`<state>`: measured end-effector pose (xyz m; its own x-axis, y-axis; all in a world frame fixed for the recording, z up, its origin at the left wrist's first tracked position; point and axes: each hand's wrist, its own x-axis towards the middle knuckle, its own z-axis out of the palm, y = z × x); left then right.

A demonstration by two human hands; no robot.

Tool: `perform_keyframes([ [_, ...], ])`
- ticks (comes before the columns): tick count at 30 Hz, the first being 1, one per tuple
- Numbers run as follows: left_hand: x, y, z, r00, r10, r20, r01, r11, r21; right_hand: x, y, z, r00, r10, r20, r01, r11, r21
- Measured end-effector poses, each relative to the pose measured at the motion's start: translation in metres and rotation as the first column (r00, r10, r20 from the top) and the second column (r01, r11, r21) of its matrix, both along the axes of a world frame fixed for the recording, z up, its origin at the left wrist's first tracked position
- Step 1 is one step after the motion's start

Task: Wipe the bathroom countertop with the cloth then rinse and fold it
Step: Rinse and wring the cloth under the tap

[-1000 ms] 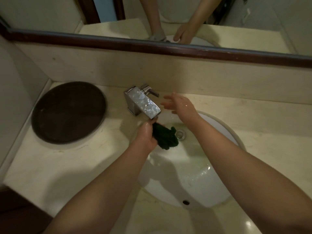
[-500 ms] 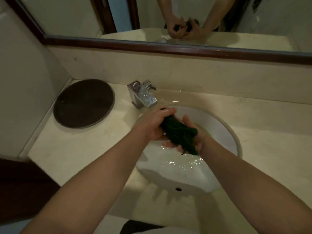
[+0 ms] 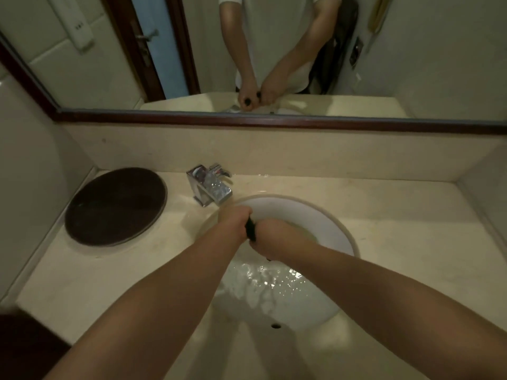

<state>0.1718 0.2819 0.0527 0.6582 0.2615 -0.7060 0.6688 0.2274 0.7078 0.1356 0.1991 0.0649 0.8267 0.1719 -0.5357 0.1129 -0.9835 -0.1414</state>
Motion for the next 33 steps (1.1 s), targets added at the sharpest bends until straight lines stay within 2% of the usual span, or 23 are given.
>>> perform_keyframes([
  [2,0.001,0.006,0.004,0.999,-0.035,0.009,0.036,0.998,-0.044,0.000,-0.003,0.005,0.996,-0.080,0.037,0.071,0.979,0.193],
  [5,-0.001,0.020,0.014,0.983,-0.165,0.076,0.176,0.967,-0.183,0.008,-0.017,0.021,0.970,-0.232,-0.069,0.241,0.909,0.339],
  [6,-0.003,0.025,0.016,0.965,-0.225,0.132,0.245,0.956,-0.163,0.009,-0.022,0.026,0.944,-0.287,-0.162,0.329,0.854,0.404],
  [7,-0.005,0.030,0.018,0.934,-0.282,0.219,0.313,0.942,-0.124,0.010,-0.026,0.032,0.896,-0.333,-0.294,0.440,0.757,0.483],
  [8,-0.009,0.035,0.021,0.882,-0.342,0.324,0.384,0.921,-0.071,0.009,-0.031,0.037,0.818,-0.356,-0.451,0.569,0.613,0.548],
  [9,-0.012,0.040,0.022,0.805,-0.406,0.433,0.452,0.892,-0.004,0.009,-0.035,0.041,0.728,-0.348,-0.591,0.683,0.452,0.574],
  [10,-0.018,0.046,0.025,0.683,-0.489,0.542,0.514,0.849,0.119,0.008,-0.041,0.044,0.644,-0.310,-0.700,0.765,0.303,0.569],
  [11,-0.022,0.051,0.028,0.506,-0.595,0.625,0.534,0.785,0.314,0.006,-0.046,0.046,0.568,-0.237,-0.788,0.823,0.169,0.542],
  [12,-0.024,0.055,0.029,0.285,-0.737,0.613,0.492,0.661,0.566,0.006,-0.050,0.047,0.510,-0.133,-0.850,0.860,0.069,0.506],
  [13,-0.025,0.058,0.030,0.076,-0.863,0.499,0.367,0.489,0.791,0.006,-0.053,0.049,0.470,-0.015,-0.882,0.883,0.011,0.470],
  [14,-0.025,0.059,0.029,-0.049,-0.936,0.349,0.194,0.334,0.922,0.005,-0.054,0.050,0.437,0.098,-0.894,0.899,-0.004,0.439],
  [15,-0.025,0.059,0.031,-0.107,-0.959,0.263,0.038,0.260,0.965,0.004,-0.054,0.050,0.397,0.213,-0.893,0.913,0.007,0.407],
  [16,-0.023,0.058,0.031,-0.165,-0.952,0.258,-0.094,0.276,0.957,0.004,-0.052,0.051,0.336,0.341,-0.878,0.929,0.033,0.368],
  [18,-0.019,0.052,0.043,-0.316,-0.897,0.308,-0.253,0.393,0.884,0.003,-0.047,0.055,0.197,0.539,-0.819,0.953,0.089,0.289],
  [19,-0.017,0.050,0.052,-0.379,-0.873,0.308,-0.285,0.427,0.858,0.001,-0.044,0.060,0.186,0.576,-0.796,0.947,0.110,0.301],
  [21,-0.009,0.045,0.070,-0.435,-0.858,0.273,-0.344,0.439,0.830,-0.004,-0.042,0.074,0.301,0.528,-0.794,0.875,0.177,0.450],
  [23,-0.004,0.042,0.083,-0.455,-0.873,0.177,-0.427,0.388,0.817,-0.009,-0.045,0.088,0.443,0.372,-0.816,0.783,0.282,0.554],
  [24,-0.001,0.040,0.083,-0.449,-0.886,0.113,-0.463,0.339,0.819,-0.010,-0.047,0.094,0.510,0.262,-0.819,0.755,0.319,0.572],
  [26,0.002,0.037,0.084,-0.392,-0.920,-0.026,-0.479,0.180,0.859,-0.011,-0.050,0.099,0.631,0.028,-0.775,0.705,0.398,0.588],
  [29,-0.004,0.028,0.088,-0.228,-0.954,-0.194,-0.431,-0.080,0.899,-0.009,-0.041,0.103,0.777,-0.298,-0.554,0.594,0.639,0.489],
  [30,-0.008,0.023,0.093,-0.155,-0.947,-0.282,-0.347,-0.215,0.913,-0.008,-0.037,0.102,0.815,-0.354,-0.460,0.548,0.729,0.410],
  [32,-0.013,0.012,0.101,-0.007,-0.872,-0.489,-0.122,-0.485,0.866,-0.004,-0.030,0.099,0.896,-0.337,-0.288,0.413,0.872,0.264],
  [33,-0.014,0.005,0.105,0.043,-0.835,-0.548,-0.038,-0.550,0.835,-0.002,-0.028,0.097,0.939,-0.279,-0.199,0.315,0.932,0.180],
])
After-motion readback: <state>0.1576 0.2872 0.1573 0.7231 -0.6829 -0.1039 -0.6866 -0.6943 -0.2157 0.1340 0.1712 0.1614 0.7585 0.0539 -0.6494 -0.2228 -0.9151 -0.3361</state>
